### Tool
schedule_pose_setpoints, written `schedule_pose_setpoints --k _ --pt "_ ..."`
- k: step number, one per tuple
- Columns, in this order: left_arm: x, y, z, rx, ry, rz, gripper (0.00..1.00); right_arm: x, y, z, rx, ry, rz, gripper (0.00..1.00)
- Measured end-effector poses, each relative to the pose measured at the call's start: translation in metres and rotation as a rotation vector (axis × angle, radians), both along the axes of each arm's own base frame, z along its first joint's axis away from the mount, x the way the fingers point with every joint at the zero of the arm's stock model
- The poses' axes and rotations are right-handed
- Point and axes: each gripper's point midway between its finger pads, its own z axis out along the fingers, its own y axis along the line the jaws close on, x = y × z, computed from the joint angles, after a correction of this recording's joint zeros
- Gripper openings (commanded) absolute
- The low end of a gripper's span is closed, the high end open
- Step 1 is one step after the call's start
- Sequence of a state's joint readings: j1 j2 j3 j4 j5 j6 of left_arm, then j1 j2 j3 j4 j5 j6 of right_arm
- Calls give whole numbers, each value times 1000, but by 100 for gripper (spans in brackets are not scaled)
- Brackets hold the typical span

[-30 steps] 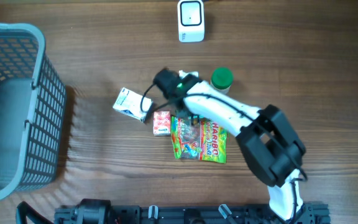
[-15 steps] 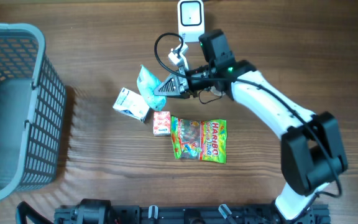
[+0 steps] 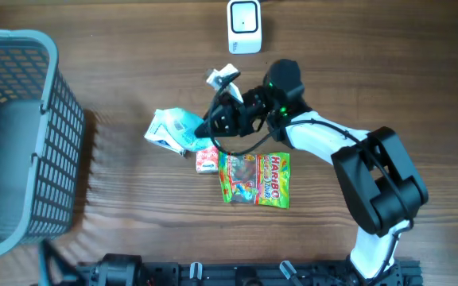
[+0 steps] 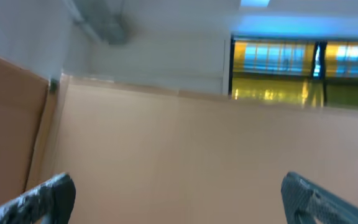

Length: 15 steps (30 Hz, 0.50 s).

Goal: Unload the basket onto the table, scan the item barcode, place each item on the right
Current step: 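Carry the tissue pack to the scanner and hold it in front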

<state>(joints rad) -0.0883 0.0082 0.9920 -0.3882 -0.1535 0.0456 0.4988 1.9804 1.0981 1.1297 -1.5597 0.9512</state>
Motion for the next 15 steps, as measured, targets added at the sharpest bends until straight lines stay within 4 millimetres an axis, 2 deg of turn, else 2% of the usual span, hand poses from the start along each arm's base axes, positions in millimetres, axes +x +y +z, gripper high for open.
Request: schedule_pose_setpoints --k 2,5,6,8,9,12,15 --pt "24 -1 -27 7 111 4 100 -12 -6 28 84 -150 1 5" --pt "55 -4 -47 9 140 6 100 -14 -7 32 25 -37 2 5" --pt "84 -6 -74 15 197 5 100 -13 -8 33 11 -11 2 5" --pt "112 -10 -106 20 252 -3 100 -12 -9 32 -9 28 -3 5" --pt "128 -12 -129 15 302 -13 100 -10 -10 32 -22 52 -9 4" --pt "148 -15 -154 -15 306 -34 100 -6 -11 36 -79 164 -15 5" --pt "159 -16 -167 -30 282 -41 100 -4 -10 44 -152 304 -13 5"
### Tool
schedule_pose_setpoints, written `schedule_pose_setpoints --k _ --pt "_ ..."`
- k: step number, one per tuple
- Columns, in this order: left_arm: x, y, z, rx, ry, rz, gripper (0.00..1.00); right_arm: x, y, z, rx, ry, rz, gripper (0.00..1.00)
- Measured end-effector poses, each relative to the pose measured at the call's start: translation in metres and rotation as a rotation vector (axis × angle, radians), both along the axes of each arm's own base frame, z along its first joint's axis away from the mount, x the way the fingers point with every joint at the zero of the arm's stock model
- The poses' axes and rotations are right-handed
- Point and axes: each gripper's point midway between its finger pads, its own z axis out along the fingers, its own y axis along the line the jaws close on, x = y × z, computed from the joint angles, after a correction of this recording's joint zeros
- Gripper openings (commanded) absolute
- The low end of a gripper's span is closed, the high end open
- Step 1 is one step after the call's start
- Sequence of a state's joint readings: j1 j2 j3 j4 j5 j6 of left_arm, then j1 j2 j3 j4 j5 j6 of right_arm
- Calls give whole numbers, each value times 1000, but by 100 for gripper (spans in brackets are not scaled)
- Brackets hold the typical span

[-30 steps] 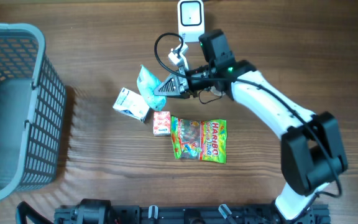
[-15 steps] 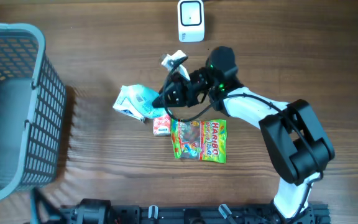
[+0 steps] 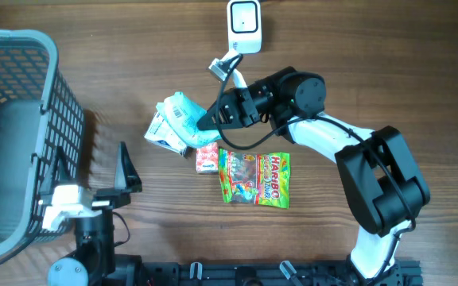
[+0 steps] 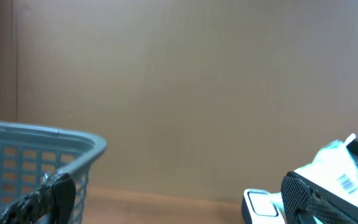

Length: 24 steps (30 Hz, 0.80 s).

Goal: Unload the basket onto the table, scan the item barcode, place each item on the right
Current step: 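Carry the tissue pack to the scanner and hold it in front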

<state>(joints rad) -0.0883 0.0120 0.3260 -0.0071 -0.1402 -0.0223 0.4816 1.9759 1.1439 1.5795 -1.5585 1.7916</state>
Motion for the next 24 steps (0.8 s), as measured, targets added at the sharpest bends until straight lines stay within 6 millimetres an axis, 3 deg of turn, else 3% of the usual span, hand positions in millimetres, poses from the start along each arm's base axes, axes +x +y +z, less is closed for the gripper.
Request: schedule_pose_setpoints --k 3,4,8,10,15,22,24 --pt "13 -1 -23 -45 -11 -15 100 -1 -1 7 -45 103 -5 5" --pt "20 -3 -42 -79 16 -32 100 -2 -1 13 -43 108 -8 5" --pt "31 -16 -77 -91 97 -104 100 -13 -7 41 -10 58 -12 5" --pt "33 -23 -86 -82 131 -146 100 -19 -10 53 8 26 -13 5" --pt "36 -30 -134 -81 329 -174 100 -13 -8 64 83 -14 -56 5" --pt "34 -30 -162 -82 445 -170 100 39 14 43 60 71 -244 5" --pt "33 -31 -168 -82 468 -172 100 49 17 59 97 -11 -277 5"
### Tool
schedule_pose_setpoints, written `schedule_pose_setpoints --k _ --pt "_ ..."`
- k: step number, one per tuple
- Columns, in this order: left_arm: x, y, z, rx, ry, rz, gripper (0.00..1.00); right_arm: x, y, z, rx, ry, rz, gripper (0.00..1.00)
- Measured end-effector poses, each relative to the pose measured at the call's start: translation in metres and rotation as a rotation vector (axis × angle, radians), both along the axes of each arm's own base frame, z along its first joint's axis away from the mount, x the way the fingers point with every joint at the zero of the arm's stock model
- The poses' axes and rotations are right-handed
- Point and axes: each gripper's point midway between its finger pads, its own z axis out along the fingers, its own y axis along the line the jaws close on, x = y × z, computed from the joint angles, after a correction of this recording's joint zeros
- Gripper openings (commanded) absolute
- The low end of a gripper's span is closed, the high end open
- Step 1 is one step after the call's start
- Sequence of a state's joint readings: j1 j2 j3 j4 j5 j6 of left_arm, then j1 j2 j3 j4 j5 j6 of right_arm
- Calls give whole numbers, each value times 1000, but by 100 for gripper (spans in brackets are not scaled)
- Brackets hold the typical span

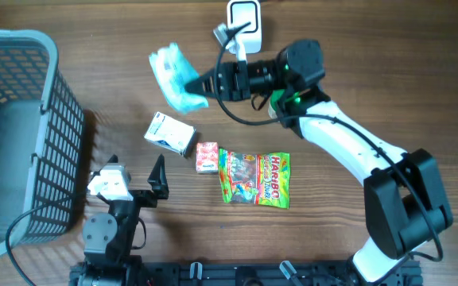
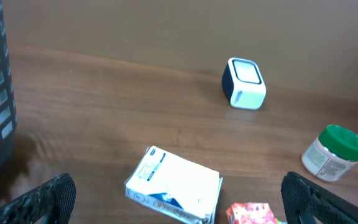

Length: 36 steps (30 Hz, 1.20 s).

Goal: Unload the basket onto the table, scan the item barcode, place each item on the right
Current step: 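Carry the tissue pack to the scanner and hold it in front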

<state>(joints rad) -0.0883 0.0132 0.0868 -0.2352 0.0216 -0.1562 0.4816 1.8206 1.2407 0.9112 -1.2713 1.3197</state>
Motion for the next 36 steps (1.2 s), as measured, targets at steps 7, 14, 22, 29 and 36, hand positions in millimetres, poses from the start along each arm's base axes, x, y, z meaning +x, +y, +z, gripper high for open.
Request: schedule_pose_setpoints --k 7,14,22,29,36 --pt "-1 -1 -7 2 28 -4 100 33 -2 20 -170 -40 -271 4" --pt "-1 0 -7 2 29 -3 100 32 -29 -34 -675 -212 -463 5" --pt "-1 0 -7 2 29 -3 100 47 -116 -88 -1210 -392 -635 5" --pt "-1 -1 -7 2 29 -4 100 108 -132 -70 -1299 -661 -851 5" --pt "-1 -1 -7 2 29 -4 100 203 -117 -118 -1376 -873 -1047 5"
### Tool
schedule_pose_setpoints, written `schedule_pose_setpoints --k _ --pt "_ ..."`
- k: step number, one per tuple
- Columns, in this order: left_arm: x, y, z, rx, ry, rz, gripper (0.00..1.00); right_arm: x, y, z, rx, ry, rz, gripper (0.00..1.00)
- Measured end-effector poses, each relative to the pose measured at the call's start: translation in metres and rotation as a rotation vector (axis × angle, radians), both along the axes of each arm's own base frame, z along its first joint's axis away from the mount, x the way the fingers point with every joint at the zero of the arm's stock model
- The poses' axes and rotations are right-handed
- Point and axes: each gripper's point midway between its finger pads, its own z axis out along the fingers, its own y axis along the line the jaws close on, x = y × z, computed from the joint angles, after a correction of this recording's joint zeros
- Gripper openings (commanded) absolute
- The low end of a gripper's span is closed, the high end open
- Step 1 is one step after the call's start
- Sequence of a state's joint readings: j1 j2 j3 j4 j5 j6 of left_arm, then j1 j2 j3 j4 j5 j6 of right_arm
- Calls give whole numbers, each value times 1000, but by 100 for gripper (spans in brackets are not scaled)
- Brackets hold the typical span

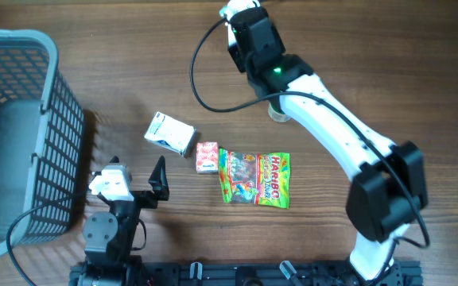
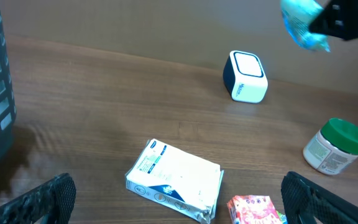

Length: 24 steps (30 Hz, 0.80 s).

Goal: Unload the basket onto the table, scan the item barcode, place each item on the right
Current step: 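Carry the tissue pack to the scanner and hold it in front, then move the tissue pack to the right side and release it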

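A crumpled teal packet (image 2: 302,25) hangs in the air above and to the right of the white barcode scanner (image 2: 247,76). My right gripper (image 2: 323,22) is shut on it. In the overhead view the right wrist (image 1: 249,28) covers both the scanner and the packet. My left gripper (image 1: 133,179) stands open low at the front left, with nothing between its fingers (image 2: 42,200).
A white and blue box (image 1: 171,133) lies mid-table, with a small pink packet (image 1: 207,157) and a Haribo bag (image 1: 254,179) to its right. A green-lidded jar (image 2: 337,146) stands beside the scanner. A grey basket (image 1: 14,135) fills the left side.
My right gripper has moved with the teal packet from a spot left of the scanner to above the scanner at the table's far edge. The left arm has not moved.
My right gripper was first down at the teal packet on the white box, with the left arm out of the overhead view. Then the packet was off the box and the left arm stood by the basket. Later the packet hung left of the scanner, now above it.
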<state>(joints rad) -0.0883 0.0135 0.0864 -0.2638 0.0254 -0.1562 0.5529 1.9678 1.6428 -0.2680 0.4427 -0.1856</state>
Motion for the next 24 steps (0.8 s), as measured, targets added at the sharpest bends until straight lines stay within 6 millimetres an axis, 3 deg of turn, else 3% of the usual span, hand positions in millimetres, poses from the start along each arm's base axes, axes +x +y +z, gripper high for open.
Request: schedule_pose_setpoints --k 4,9,12,16,20,24 --pt "0 0 0 0 -1 0 100 40 -11 -28 -77 -87 -45 5" --pt "0 0 0 0 -1 0 100 78 -36 -79 -144 -10 -79 5" --pt "0 0 0 0 0 0 100 87 -37 -86 -144 6 -74 5" --pt "0 0 0 0 0 0 100 85 -33 -90 -149 30 -55 5" --pt "0 0 0 0 0 0 100 72 -30 -108 -161 126 -11 4" --pt "0 0 0 0 0 0 100 61 -33 -103 -157 223 -24 4"
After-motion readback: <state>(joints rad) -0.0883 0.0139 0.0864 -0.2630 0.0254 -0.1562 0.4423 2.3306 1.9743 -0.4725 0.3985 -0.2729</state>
